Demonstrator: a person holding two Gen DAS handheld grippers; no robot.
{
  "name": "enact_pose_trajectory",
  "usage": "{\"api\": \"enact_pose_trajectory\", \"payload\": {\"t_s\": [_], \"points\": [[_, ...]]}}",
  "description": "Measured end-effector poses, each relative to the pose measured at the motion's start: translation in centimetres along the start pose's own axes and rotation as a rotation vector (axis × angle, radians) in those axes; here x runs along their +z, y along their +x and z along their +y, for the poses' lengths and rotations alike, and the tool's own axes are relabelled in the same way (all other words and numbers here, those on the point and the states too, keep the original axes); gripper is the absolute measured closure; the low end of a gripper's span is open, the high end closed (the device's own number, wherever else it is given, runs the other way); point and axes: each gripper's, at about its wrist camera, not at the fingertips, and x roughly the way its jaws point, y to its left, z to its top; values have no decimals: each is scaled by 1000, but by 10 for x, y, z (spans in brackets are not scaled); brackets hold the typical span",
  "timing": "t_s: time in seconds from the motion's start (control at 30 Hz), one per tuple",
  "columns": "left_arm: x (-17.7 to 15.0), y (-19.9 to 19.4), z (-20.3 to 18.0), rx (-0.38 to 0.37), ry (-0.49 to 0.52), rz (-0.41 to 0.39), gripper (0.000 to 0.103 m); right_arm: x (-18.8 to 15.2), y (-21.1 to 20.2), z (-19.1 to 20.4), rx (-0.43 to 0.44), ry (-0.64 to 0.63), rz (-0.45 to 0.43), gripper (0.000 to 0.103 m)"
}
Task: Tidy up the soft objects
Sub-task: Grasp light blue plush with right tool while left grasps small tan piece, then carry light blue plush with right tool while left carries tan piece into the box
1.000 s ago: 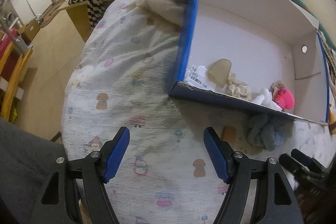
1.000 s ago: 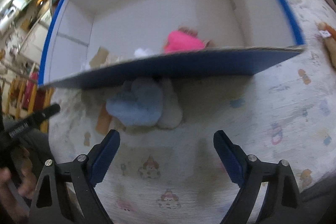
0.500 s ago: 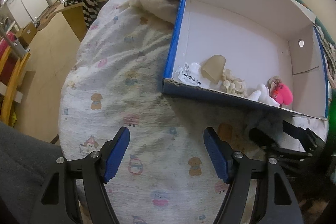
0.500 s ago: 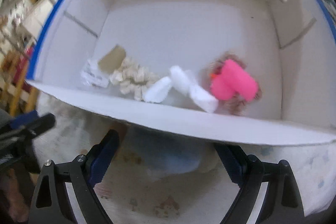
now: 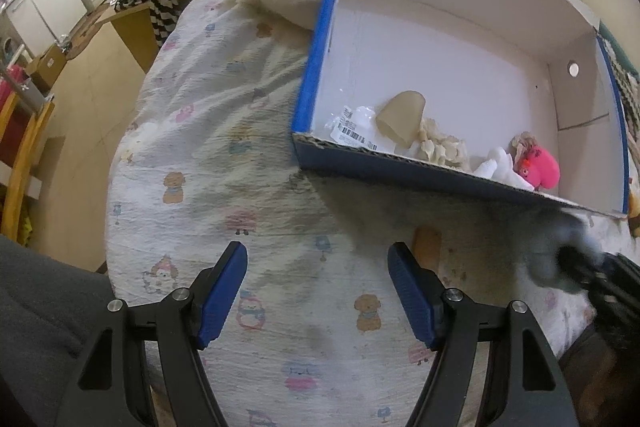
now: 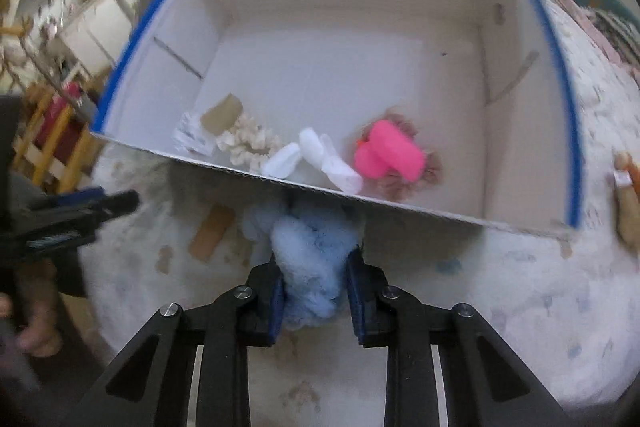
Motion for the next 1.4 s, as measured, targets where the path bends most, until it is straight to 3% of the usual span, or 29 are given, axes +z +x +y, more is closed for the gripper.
{"api": "enact_pose_trajectory", "payload": {"t_s": [0.17, 0.27, 0.63, 0.7, 0.77, 0.8, 0.83, 0.87, 0.9, 1.4], "points": [[-5, 5, -12, -14, 55, 10, 33, -19, -27, -18, 43, 118, -57, 75], [-9, 7, -29, -39, 126, 13, 33, -19, -27, -21, 9, 168, -76, 75], [-4, 46, -77, -114, 220, 83, 34, -19, -10, -22, -31, 184, -94, 75], [-3, 54, -83, -109, 240, 95, 41, -19, -11, -21, -34, 184, -101, 75], [-3, 65, -83, -88, 246, 119, 64, -19, -11, -20, -32, 182, -105, 74], [-2, 68, -81, -78, 242, 118, 67, -19, -11, -19, -33, 179, -105, 74], [-2, 68, -78, -77, 238, 114, 76, -19, -11, -18, -32, 177, -105, 74], [-1, 68, -75, -79, 234, 107, 90, -20, -10, -17, -32, 173, -105, 74], [0, 68, -72, -83, 232, 110, 94, -20, -10, -17, -31, 170, -104, 74], [7, 42, -6, -4, 67, 43, 99, -20, -9, -13, -45, 159, -99, 73]]}}
